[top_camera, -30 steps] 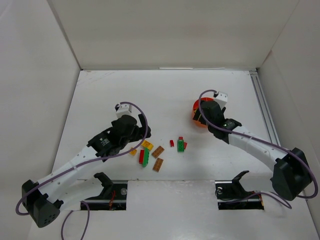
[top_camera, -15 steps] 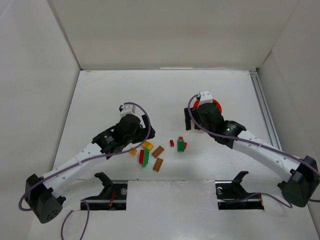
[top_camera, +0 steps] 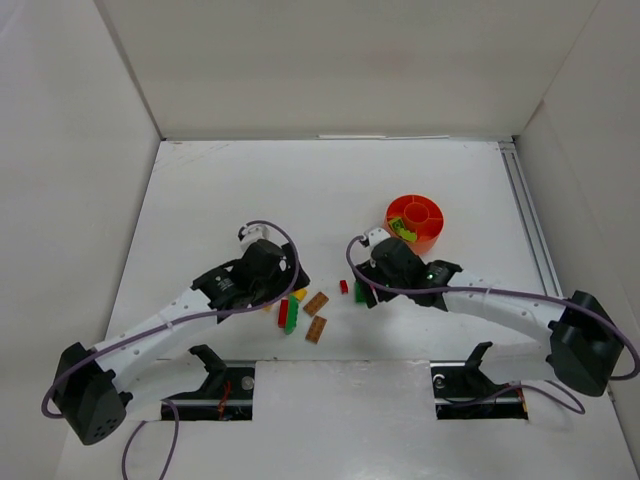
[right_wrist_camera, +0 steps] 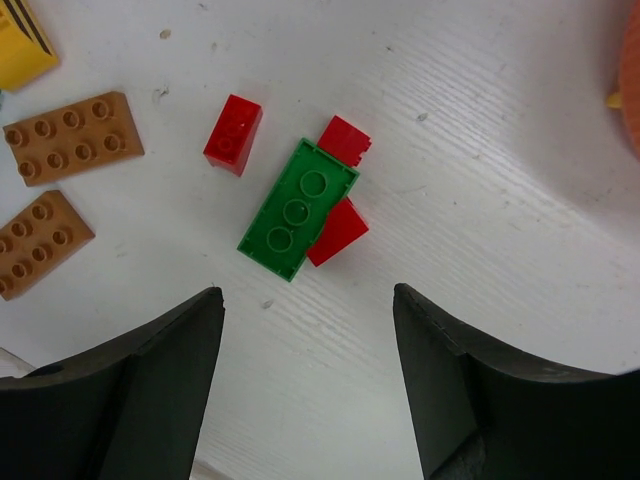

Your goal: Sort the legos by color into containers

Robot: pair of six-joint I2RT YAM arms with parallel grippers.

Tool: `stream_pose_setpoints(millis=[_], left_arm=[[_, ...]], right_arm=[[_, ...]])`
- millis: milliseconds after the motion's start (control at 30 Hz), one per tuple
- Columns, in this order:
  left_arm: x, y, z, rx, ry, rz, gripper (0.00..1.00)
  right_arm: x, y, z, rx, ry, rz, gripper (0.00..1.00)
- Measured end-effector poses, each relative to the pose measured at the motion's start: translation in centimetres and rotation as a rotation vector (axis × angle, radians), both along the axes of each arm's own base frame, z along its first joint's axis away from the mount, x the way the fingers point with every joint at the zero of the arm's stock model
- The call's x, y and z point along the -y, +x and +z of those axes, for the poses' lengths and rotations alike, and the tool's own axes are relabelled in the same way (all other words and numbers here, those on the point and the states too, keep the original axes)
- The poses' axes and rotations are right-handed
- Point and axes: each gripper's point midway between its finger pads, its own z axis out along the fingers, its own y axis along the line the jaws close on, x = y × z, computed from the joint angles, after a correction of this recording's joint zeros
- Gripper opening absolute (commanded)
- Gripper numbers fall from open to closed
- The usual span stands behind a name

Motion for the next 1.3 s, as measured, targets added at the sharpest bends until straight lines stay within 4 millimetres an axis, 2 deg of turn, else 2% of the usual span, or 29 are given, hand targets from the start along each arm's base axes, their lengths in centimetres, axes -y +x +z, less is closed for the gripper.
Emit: stream_pose_setpoints(millis=[133, 700, 933, 1200, 1267, 1300], left_arm=[[-0.3, -0.4, 0.1, -0.001, -0.025, 0.022, 1.0], [-0.5, -0.7, 0.1, -0.006, -0.031, 0.032, 1.0], [-0.7, -0.6, 0.0, -0.008, -0.023, 0.032, 1.0], [-0.9, -0.7, -0.1, -0.01, -0.012, 0.028, 1.0], [-0.8, -0.7, -0.2, -0.013, -0.009, 0.028, 1.0], [-0.8, -0.7, -0.2, -0.014, -0.008, 0.028, 1.0]], right_arm=[[-0.2, 0.0, -0.7, -0.015, -0.008, 0.003, 0.65], [2.3, -0.1, -6.0, -0.1, -0.202, -0.088, 0.65], [0.7, 1.6, -5.9, -0.064, -0.186, -0.077, 0.65], [-0.3, 2.8, -5.8, -0.03, -0.175, -0.071, 0.65], [-0.6, 3.1, -5.8, -0.024, -0.177, -0.066, 0.59], [-0.7, 3.2, -5.8, -0.022, -0.176, -0.064, 0.59]])
